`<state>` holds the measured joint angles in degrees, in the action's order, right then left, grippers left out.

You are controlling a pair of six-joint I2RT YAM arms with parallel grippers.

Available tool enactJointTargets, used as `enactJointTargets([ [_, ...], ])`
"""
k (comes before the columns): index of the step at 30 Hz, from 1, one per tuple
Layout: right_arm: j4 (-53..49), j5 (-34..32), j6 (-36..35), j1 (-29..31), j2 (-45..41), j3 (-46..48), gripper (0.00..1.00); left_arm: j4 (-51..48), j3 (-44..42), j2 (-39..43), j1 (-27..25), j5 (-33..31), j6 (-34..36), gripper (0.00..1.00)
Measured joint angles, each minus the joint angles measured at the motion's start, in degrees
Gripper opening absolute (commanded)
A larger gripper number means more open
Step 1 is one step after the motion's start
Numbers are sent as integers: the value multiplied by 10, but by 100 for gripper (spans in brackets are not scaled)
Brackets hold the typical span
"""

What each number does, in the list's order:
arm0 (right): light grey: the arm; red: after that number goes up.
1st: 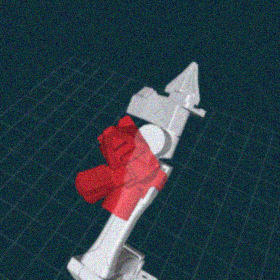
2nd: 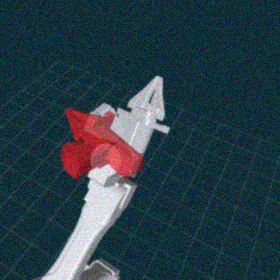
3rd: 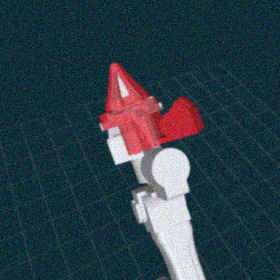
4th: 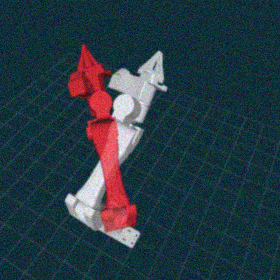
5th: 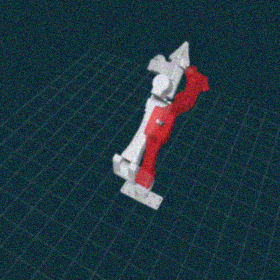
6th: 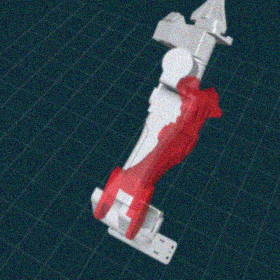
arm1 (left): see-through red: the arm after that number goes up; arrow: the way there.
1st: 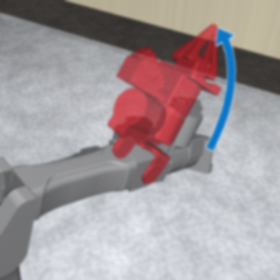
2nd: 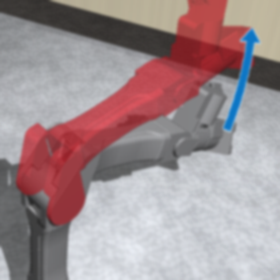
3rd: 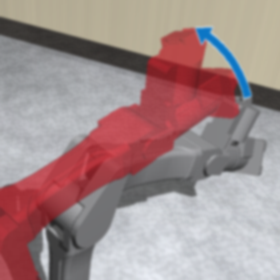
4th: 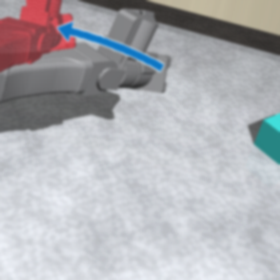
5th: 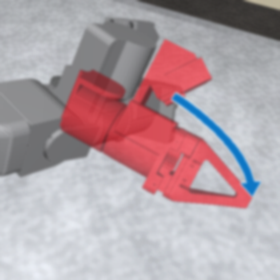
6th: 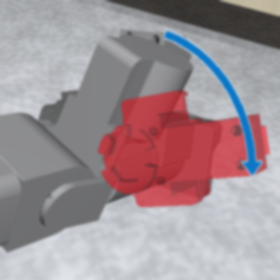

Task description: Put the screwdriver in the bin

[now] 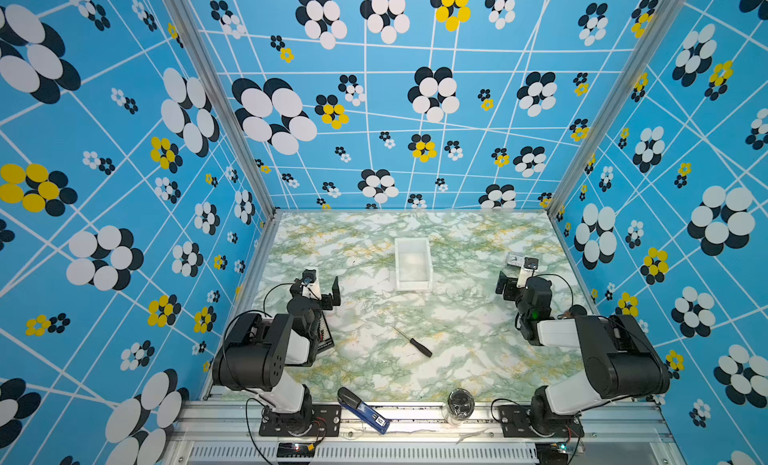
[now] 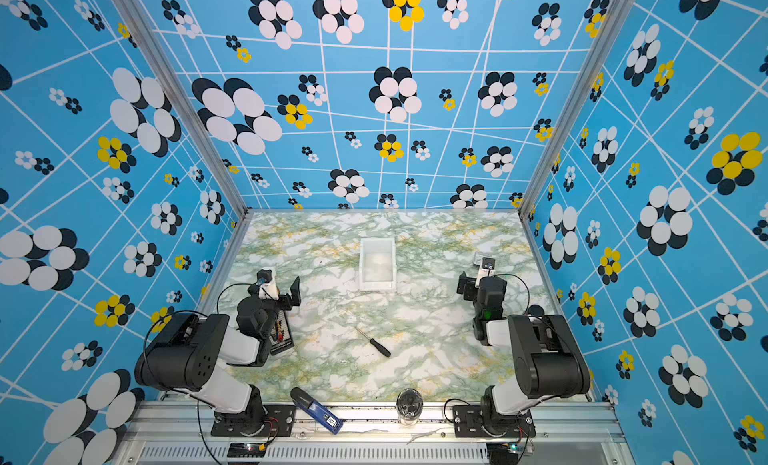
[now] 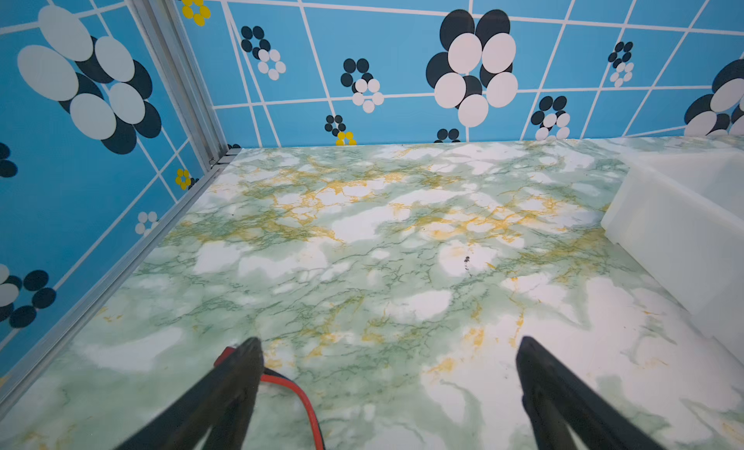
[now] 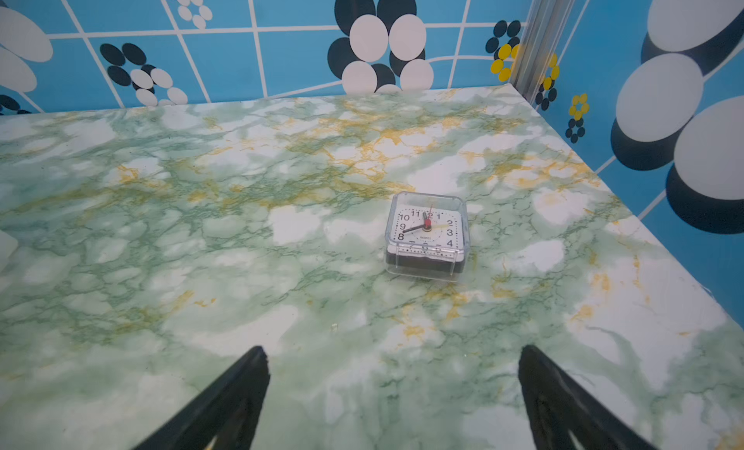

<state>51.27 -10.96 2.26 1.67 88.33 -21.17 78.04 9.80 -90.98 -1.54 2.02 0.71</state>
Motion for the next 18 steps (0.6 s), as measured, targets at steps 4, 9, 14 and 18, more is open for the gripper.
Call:
enactJointTargets([
  [4, 0, 0, 0, 0, 0, 0, 99, 3, 0, 0, 0, 2, 0, 99],
  [9, 0, 0, 0, 0, 0, 0, 99, 4, 0, 0, 0, 13, 5, 99],
  [14, 0, 0, 0, 0, 0, 0, 99, 4, 0, 0, 0, 49, 19, 99],
  [18, 0, 0, 0, 0, 0, 0, 99, -4, 0, 0, -2, 78, 34, 99],
])
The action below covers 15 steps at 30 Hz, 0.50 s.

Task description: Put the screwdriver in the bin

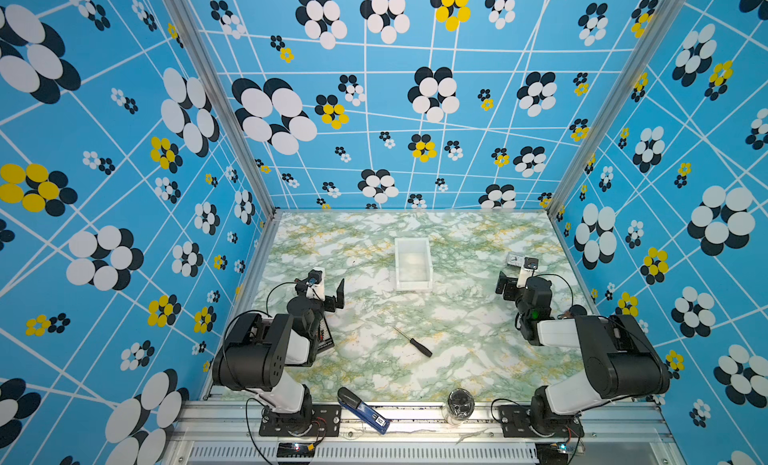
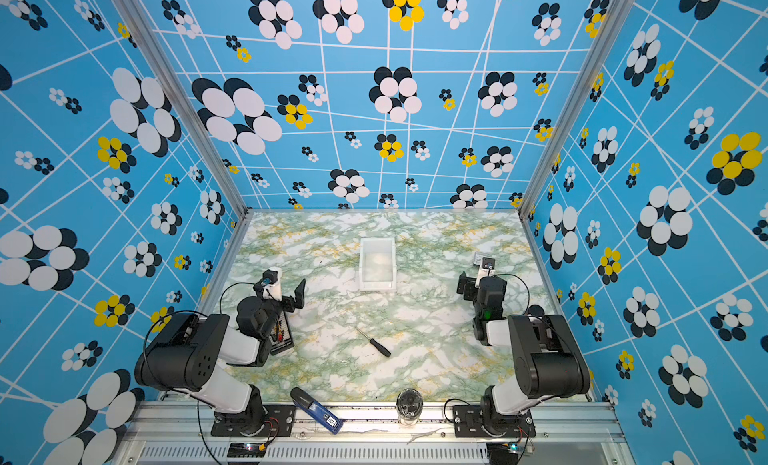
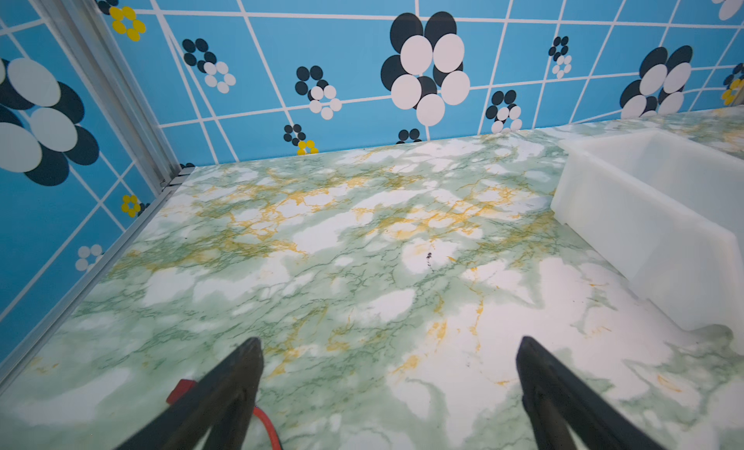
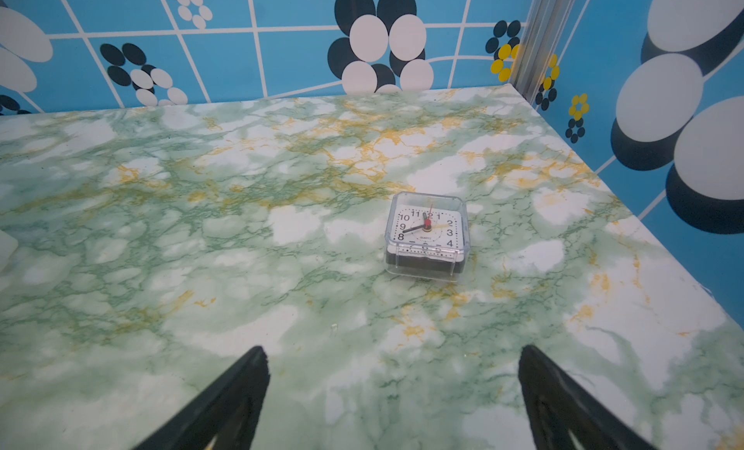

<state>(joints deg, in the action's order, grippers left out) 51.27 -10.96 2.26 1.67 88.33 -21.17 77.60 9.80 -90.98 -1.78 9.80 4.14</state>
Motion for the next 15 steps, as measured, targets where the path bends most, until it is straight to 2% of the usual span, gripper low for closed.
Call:
enactJointTargets([
  [15, -5, -11, 1, 0, -7, 0, 99, -16, 0, 2, -1, 18, 7, 99],
])
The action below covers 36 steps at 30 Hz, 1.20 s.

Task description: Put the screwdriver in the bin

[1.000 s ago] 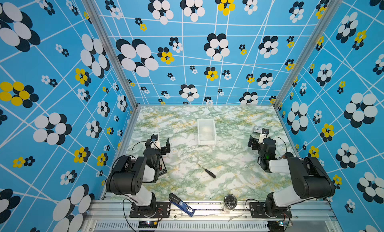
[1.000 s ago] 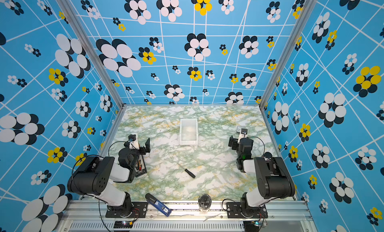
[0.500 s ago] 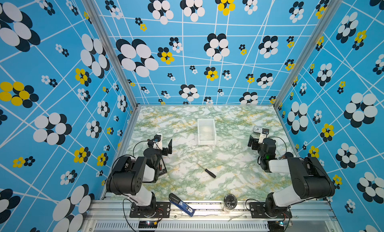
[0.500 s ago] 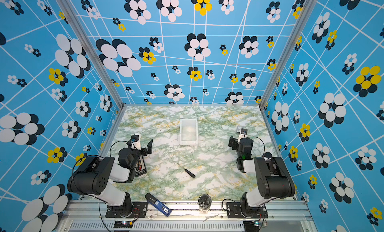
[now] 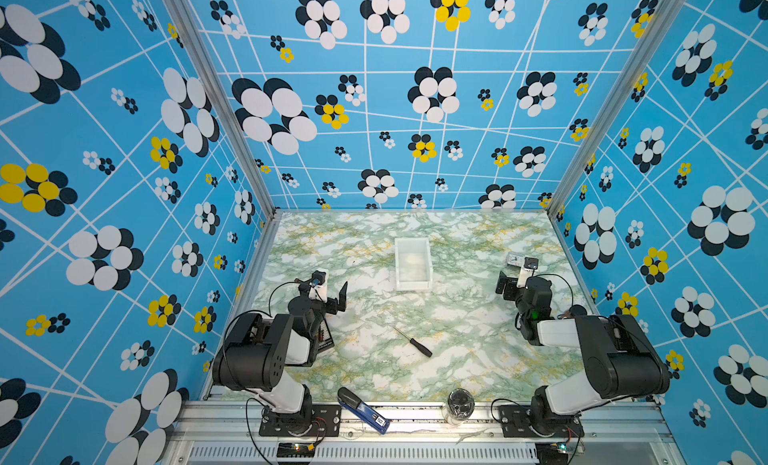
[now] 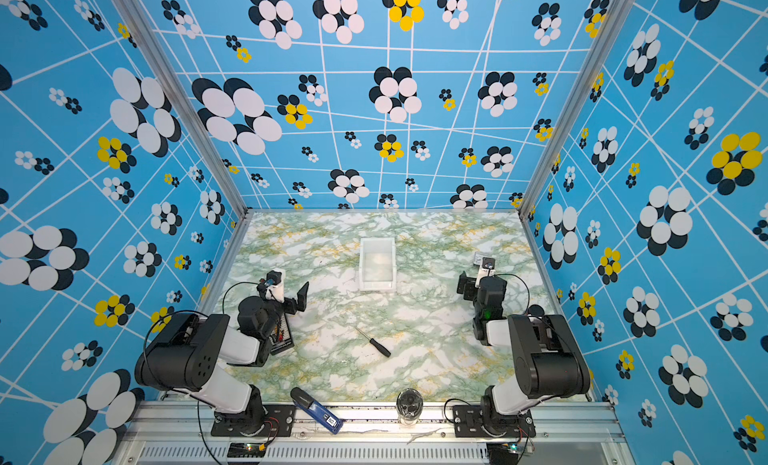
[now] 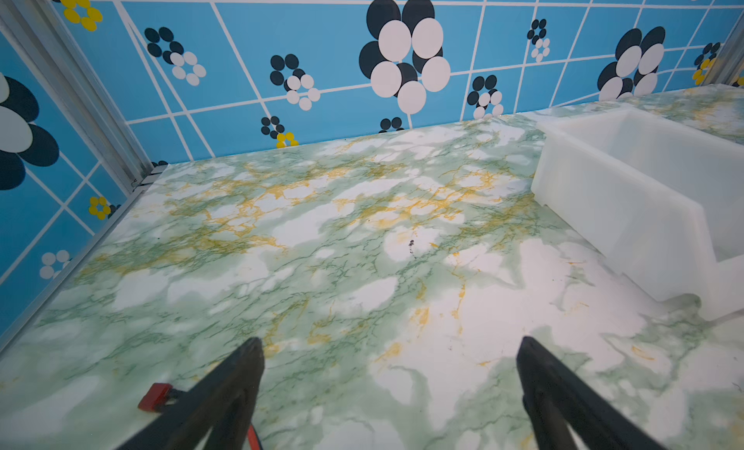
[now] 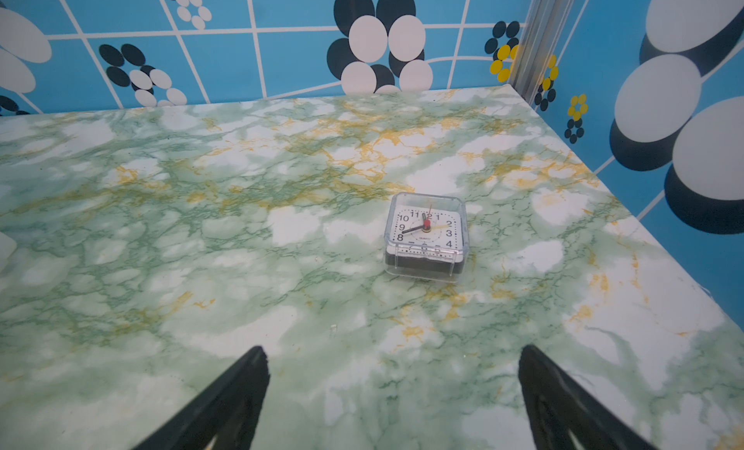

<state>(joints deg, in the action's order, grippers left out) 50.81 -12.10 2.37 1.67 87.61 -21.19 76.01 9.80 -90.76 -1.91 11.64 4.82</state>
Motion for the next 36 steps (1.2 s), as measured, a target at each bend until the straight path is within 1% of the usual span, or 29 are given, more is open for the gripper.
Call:
enactJointTargets([
  [2, -32, -11, 3, 0, -34, -1, 99, -22, 1, 15, 0, 1, 4, 99],
  [5, -133, -21, 18, 0, -123, -21, 99, -92, 17, 62, 0, 2, 4, 99],
  [7, -219, -27, 42, 0, -182, -57, 99, -166, 41, 112, 0, 2, 5, 99],
  [10, -343, -30, 94, 2, -256, -125, 99, -300, 99, 192, -1, 4, 17, 99],
  [12, -431, -27, 124, 7, -284, -177, 99, -380, 139, 224, -2, 4, 34, 99],
  [14, -522, -25, 147, 24, -296, -229, 99, -467, 182, 238, -3, 3, 56, 99],
  [17, -644, -21, 171, 76, -297, -288, 98, -582, 214, 254, -3, -2, 86, 99],
  [21, -791, -2, 198, 153, -269, -351, 87, -725, 245, 265, -4, -12, 110, 99],
  [26, -933, 28, 217, 272, -202, -421, 85, -858, 281, 278, -5, -27, 118, 99],
  [27, -951, 33, 217, 296, -189, -431, 85, -875, 287, 280, -5, -31, 118, 99],
  [28, -972, 38, 217, 323, -176, -444, 82, -892, 295, 281, -5, -36, 118, 99],
  [30, -1008, 44, 217, 376, -146, -468, 82, -922, 311, 281, -5, -45, 117, 99],
  [32, -1030, 52, 213, 427, -119, -482, 76, -946, 327, 282, -5, -50, 117, 99],
  [35, -1044, 69, 208, 471, -88, -482, 67, -985, 352, 287, -5, -43, 118, 99],
  [36, -1044, 75, 207, 479, -78, -482, 67, -1000, 362, 288, -5, -35, 118, 99],
])
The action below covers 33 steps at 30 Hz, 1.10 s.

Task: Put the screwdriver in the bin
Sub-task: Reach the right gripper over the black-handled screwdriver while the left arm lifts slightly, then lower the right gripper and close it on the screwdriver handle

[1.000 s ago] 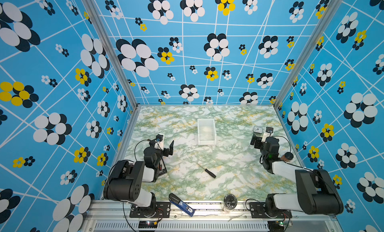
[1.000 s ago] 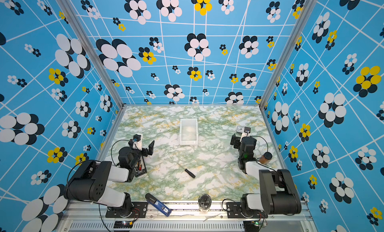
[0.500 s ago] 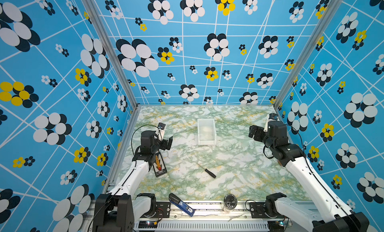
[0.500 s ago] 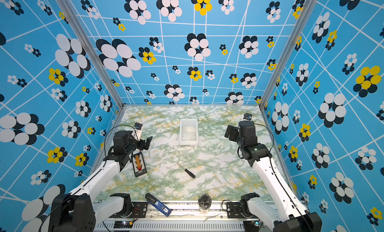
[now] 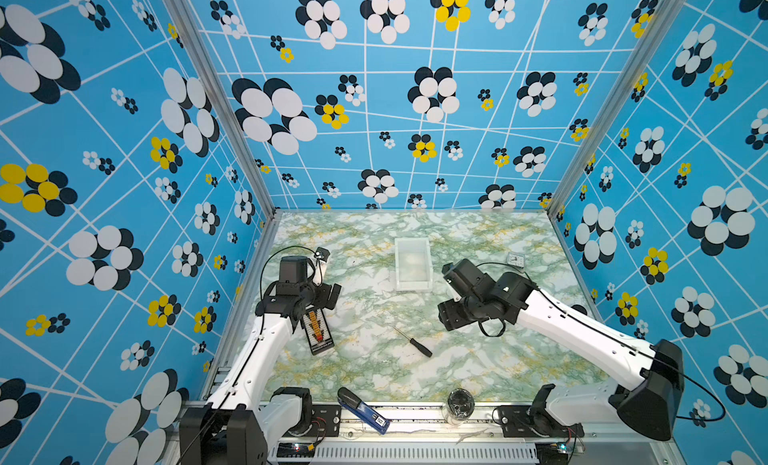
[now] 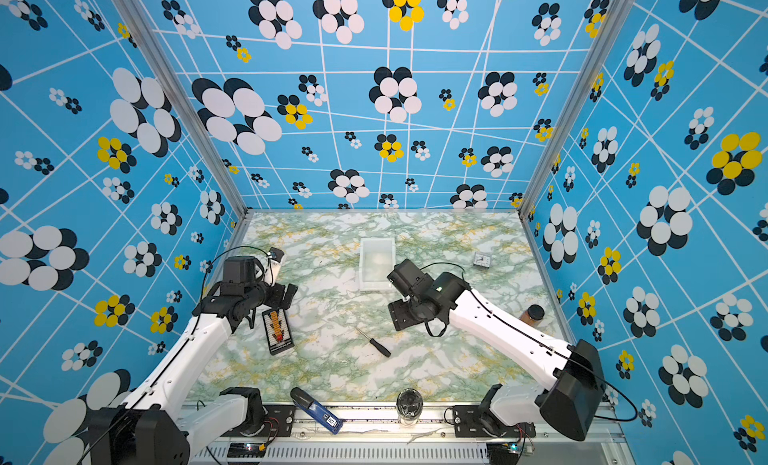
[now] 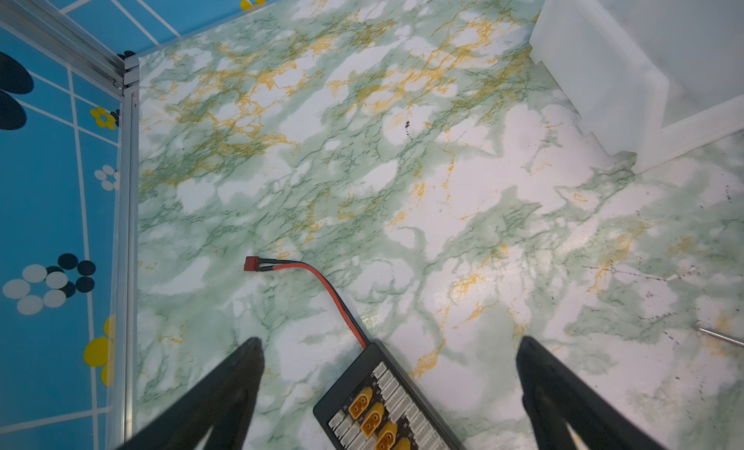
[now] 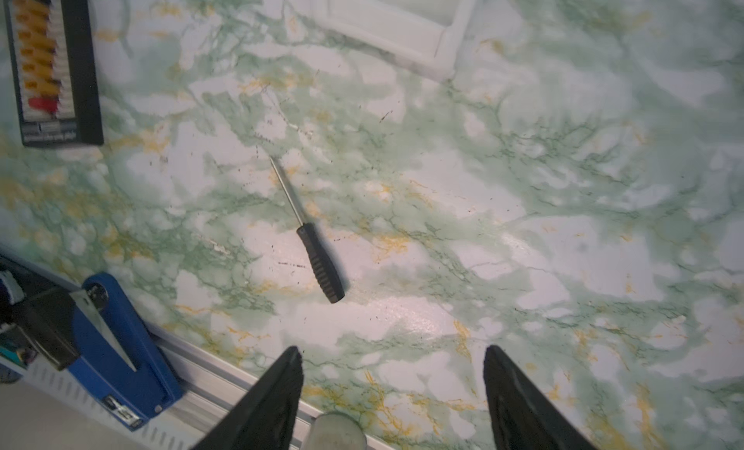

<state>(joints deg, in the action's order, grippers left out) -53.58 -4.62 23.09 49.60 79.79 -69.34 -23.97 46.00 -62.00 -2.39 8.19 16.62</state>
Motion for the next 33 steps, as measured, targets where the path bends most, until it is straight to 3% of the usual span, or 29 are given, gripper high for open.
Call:
enactJointTargets([
  [9, 63, 68, -14, 35, 63, 22, 66, -128, 74, 10, -34, 89, 25, 99],
  [15, 93, 77, -29, 52, 136, 25, 64, -173, 85, 12, -53, 128, 30, 99],
  [27, 124, 67, -44, 74, 227, 26, 57, -181, 85, 16, -56, 146, 29, 99],
  [33, 130, 51, -45, 81, 244, 27, 47, -181, 85, 16, -56, 146, 25, 99],
])
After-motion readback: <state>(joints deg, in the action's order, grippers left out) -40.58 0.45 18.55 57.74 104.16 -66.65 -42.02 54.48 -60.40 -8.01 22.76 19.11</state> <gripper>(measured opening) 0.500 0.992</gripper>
